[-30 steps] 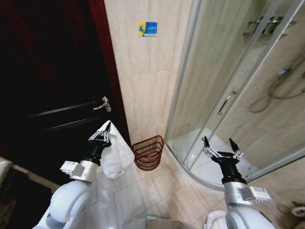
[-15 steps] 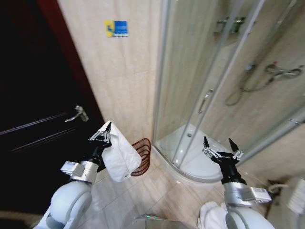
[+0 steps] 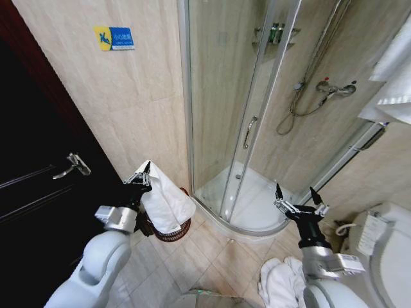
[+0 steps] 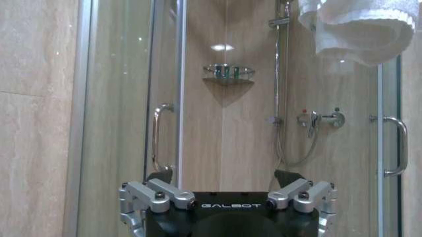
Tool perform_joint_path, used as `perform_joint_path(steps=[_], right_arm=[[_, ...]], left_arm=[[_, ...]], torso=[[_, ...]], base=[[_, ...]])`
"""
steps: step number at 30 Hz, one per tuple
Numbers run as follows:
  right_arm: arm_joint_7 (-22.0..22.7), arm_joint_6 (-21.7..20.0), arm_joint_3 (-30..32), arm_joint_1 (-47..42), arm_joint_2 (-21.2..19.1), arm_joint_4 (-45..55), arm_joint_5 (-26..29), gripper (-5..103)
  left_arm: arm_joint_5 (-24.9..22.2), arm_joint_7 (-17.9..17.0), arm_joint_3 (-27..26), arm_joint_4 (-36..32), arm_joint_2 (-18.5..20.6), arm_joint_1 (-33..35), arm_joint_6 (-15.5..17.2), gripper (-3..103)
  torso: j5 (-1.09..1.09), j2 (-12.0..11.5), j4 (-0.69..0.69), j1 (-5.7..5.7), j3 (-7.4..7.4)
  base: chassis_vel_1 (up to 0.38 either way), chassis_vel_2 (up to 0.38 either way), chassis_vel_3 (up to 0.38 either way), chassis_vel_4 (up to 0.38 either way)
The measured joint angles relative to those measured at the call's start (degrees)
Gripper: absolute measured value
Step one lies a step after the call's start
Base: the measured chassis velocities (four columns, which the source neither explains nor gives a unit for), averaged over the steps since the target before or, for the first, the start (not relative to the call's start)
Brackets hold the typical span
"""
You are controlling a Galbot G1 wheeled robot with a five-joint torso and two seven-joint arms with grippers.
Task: Discard the used towel into the hamper.
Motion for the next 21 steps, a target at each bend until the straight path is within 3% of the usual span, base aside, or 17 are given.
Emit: perform_joint_path(steps=[8,21], right_arm=[[0.3,-0.5,0.0,1.4,-0.1,-0.7,-1.0,100],[0.3,-0.5,0.4,2.6,-0.6,-2.2,-1.6,100]], left_arm=[[-2.9,-0.2,4.3,8.9,3.1,-8.5,1.0,2],[-3.8,-0.3,9.4,15.7,4.7,-17.1,1.2,2]], torso=[[0.00,0.0,0.00,0.01,0.01],[0.01,0.0,0.00,0.01,0.01]], base=[[0.000,0.000,0.000,0.000],[0.000,0.000,0.000,0.000]])
